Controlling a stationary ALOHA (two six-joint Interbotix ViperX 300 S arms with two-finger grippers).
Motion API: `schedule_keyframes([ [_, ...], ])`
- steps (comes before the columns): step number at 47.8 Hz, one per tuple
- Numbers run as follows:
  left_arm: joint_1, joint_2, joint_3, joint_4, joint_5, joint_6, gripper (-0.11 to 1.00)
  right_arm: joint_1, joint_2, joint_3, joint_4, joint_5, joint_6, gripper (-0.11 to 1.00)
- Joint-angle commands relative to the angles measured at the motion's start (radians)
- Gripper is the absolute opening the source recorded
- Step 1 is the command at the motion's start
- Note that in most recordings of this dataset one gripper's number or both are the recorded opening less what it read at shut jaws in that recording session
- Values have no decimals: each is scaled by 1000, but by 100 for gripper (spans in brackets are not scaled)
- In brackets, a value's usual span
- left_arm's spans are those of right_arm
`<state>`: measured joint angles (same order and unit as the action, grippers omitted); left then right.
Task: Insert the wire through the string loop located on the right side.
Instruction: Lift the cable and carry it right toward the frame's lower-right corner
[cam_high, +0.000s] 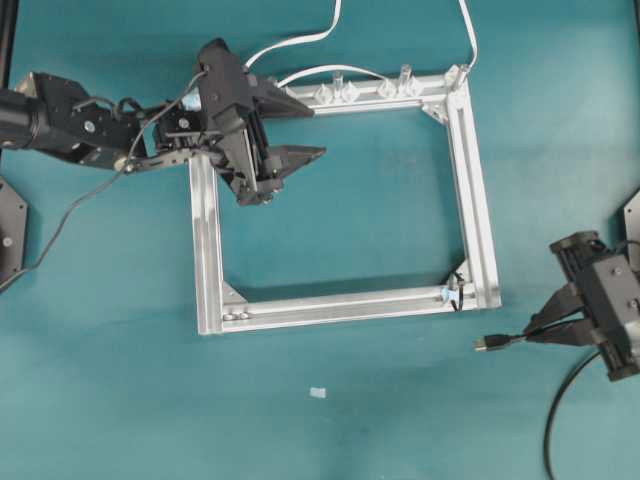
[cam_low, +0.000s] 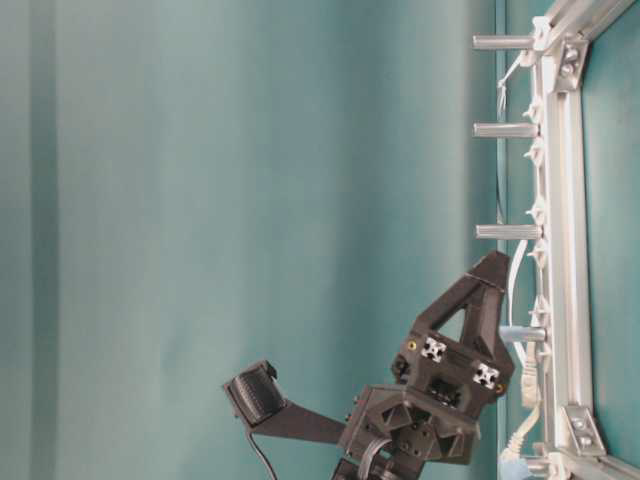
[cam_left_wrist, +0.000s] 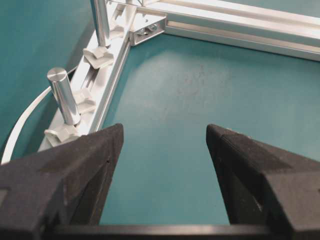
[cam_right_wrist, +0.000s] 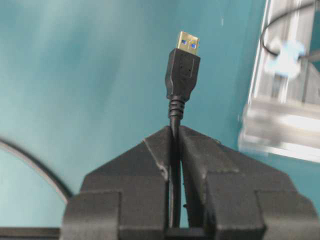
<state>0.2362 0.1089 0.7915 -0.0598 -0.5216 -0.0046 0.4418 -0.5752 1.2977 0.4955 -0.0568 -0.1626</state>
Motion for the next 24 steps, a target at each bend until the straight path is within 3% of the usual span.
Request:
schedule_keyframes([
  [1,3,-28,-21,3,-3,-2,72,-8,-26,8,-2,-2,-2,7],
  [13,3,-25,-29,3,-3,-2,72,-40,-78,46,-3,-6,0,7],
  [24,2,-23,-35,3,-3,-2,72,-121,-91,63,-46,-8,-2,7],
])
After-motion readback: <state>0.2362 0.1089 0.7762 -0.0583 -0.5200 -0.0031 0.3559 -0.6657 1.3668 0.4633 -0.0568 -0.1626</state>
